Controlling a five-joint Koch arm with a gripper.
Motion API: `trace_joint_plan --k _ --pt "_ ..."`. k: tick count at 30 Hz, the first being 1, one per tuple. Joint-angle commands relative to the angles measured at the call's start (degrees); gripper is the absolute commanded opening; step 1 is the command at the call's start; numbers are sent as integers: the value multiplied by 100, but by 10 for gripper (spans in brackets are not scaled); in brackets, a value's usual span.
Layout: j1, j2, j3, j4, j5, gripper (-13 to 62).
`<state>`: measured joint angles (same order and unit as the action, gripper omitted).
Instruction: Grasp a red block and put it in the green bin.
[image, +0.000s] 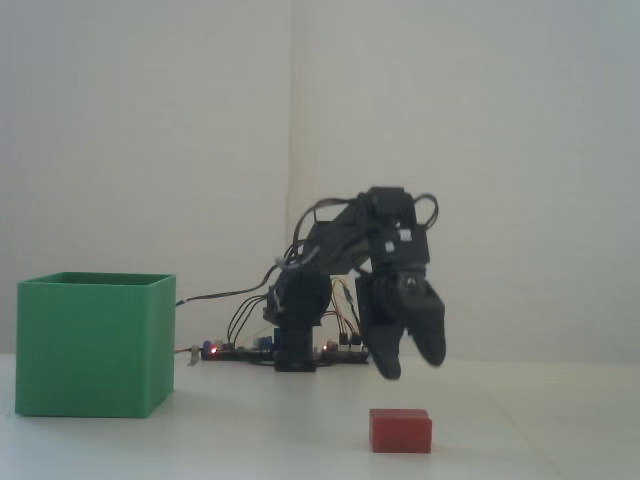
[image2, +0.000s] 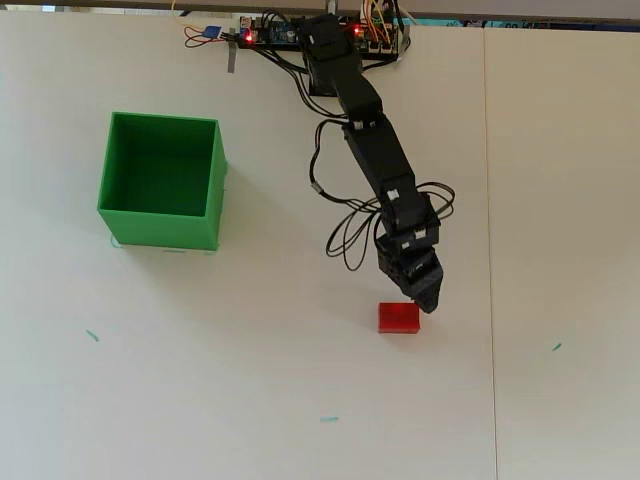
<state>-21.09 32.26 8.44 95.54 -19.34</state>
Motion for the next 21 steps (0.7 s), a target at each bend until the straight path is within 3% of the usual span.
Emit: trace_joint_plan --k 1,21 --pt "53 97 -369 308 202 375" --pt "624 167 -396 765 325 370"
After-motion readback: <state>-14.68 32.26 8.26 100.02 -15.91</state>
